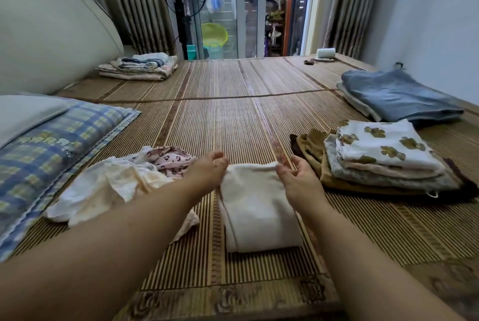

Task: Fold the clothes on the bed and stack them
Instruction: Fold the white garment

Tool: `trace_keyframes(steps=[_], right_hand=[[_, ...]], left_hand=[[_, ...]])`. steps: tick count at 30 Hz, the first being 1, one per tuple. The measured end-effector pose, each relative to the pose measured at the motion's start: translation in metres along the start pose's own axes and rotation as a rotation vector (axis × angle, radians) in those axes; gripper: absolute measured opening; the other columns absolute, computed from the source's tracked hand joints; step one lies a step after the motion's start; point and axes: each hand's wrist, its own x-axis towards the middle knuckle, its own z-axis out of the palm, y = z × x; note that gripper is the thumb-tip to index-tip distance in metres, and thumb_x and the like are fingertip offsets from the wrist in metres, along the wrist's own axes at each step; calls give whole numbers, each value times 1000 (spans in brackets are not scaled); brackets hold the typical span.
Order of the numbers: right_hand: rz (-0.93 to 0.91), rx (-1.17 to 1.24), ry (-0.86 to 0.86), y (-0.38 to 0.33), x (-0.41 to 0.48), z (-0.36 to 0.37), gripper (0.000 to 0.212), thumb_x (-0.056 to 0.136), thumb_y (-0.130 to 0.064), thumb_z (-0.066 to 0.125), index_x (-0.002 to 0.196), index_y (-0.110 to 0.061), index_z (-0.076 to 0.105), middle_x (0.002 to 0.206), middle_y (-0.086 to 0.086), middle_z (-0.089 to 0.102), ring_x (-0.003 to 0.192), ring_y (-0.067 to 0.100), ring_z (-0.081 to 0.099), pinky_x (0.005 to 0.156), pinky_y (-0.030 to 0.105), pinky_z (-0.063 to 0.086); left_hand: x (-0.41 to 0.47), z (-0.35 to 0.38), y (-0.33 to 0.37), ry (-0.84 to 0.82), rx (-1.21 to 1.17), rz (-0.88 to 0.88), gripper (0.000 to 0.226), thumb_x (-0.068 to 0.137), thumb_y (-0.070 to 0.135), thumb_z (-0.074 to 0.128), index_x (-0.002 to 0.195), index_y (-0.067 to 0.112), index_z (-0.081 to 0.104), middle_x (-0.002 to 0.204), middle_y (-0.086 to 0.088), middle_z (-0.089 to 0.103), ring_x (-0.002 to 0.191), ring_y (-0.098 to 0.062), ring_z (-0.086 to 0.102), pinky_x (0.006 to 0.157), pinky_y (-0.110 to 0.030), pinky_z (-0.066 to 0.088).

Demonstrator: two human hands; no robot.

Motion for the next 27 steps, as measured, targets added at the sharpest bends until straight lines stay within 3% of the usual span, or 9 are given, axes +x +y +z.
trace_keyframes(steps=[2,5,9,12,16,19,22,24,27], right_hand=[[8,-218,-29,13,6,8,56,94,-36,56,145,-21,37,136,4,52,126,21,48,102,36,39],[-10,-525,-201,24,7,17,49,90,-37,61,137,-28,48,138,0,53,124,20,49,99,36,41],[-25,-663,-449,33,-1,19,45,85,-46,59,129,-40,54,129,-4,59,116,18,54,95,38,44],[-29,-798,-515,45,-5,19,67,78,-61,61,138,-49,36,151,-5,34,138,25,30,111,57,23],[-101,-1034,-561,62,-13,24,93,70,-76,56,144,-51,5,161,-4,1,146,31,-6,108,65,-5],[-140,-1051,-500,66,-12,16,67,85,-65,47,140,-59,9,162,-4,2,145,30,-11,104,67,-13],[-141,-1087,-324,60,-3,-4,43,94,-42,44,132,-62,35,161,-7,9,146,28,-12,104,68,-13],[-55,-1095,-217,61,3,-20,39,96,-37,43,130,-57,43,161,-5,10,146,31,-7,107,67,-7],[140,-885,-84,62,3,-42,49,95,-23,37,141,-40,37,154,2,32,140,30,26,112,52,20]], left_hand=[[8,10,-5,-11,138,17,50,102,37,37,147,17,31,152,-12,34,137,-30,34,112,-47,30],[8,34,-14,-118,280,114,58,96,50,41,149,29,27,158,-4,21,145,-26,19,115,-51,21],[7,56,-35,-369,808,258,56,94,59,33,147,45,20,161,4,1,147,-22,-7,113,-60,1],[13,57,-51,-467,897,210,55,95,62,22,147,48,8,162,3,-4,147,-20,-10,114,-57,-1],[21,58,-55,-488,914,141,61,94,65,19,148,47,-2,161,4,-9,147,-18,-11,113,-57,2],[16,62,-48,-472,919,82,62,95,64,17,149,44,-4,161,1,-11,147,-19,-12,114,-54,0],[-1,70,-34,-454,994,50,71,91,71,15,151,37,2,161,-7,5,148,-27,6,116,-52,10],[-12,75,-25,-427,1056,68,78,83,79,14,147,35,28,148,-10,41,133,-30,40,101,-49,34],[-21,74,-25,-244,874,40,71,78,79,34,126,28,49,122,-4,58,107,-23,54,84,-41,44]])
